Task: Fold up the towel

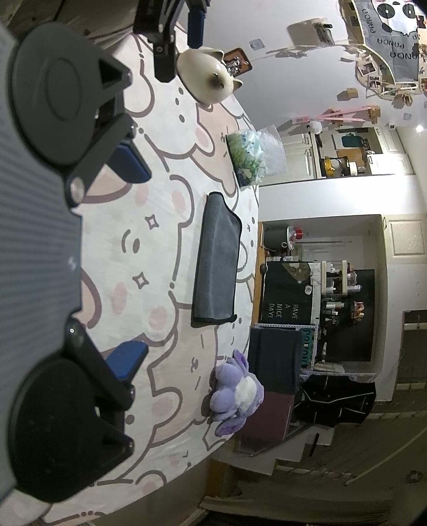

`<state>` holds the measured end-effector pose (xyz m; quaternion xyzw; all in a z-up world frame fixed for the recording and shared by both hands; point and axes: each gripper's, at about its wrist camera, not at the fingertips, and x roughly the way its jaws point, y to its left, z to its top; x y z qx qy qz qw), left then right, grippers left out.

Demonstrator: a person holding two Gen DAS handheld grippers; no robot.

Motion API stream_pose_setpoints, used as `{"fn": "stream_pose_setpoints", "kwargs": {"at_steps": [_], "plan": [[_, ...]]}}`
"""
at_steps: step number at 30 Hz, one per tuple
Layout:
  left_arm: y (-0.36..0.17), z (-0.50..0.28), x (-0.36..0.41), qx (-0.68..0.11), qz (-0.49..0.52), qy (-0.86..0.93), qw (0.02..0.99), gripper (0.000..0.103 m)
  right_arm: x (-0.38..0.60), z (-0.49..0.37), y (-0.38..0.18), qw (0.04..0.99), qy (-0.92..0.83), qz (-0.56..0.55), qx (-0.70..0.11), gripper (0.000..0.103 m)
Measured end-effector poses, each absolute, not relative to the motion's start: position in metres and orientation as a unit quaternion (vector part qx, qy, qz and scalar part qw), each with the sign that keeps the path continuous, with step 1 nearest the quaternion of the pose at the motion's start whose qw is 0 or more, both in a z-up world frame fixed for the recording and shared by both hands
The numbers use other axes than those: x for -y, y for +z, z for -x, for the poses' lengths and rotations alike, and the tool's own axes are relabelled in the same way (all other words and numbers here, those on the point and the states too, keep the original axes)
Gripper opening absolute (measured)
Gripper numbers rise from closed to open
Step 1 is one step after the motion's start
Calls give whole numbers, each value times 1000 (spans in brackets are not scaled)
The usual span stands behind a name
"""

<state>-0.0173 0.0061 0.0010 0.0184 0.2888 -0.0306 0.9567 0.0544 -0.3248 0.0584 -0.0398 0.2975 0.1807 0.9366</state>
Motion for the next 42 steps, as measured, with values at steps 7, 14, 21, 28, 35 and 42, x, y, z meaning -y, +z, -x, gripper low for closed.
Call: {"fn": "stream_pose_setpoints", "kwargs": {"at_steps": [7, 14, 21, 28, 35, 42], "plan": [[1, 18, -6, -289, -17, -32, 957, 103, 326, -54, 57, 937, 180, 35, -297, 103], [1, 18, -6, -288, -16, -32, 957, 103, 326, -55, 56, 937, 179, 32, -297, 103], [1, 18, -6, -289, -17, -32, 957, 103, 326, -55, 56, 937, 179, 32, -297, 103], [1, 17, -7, -288, -16, -32, 957, 103, 326, -55, 55, 937, 179, 32, -297, 103], [1, 18, -6, -288, -16, -32, 957, 103, 326, -55, 55, 937, 179, 32, -297, 103], [1, 18, -7, -288, -16, -32, 957, 103, 326, -55, 55, 938, 179, 31, -296, 103]]}}
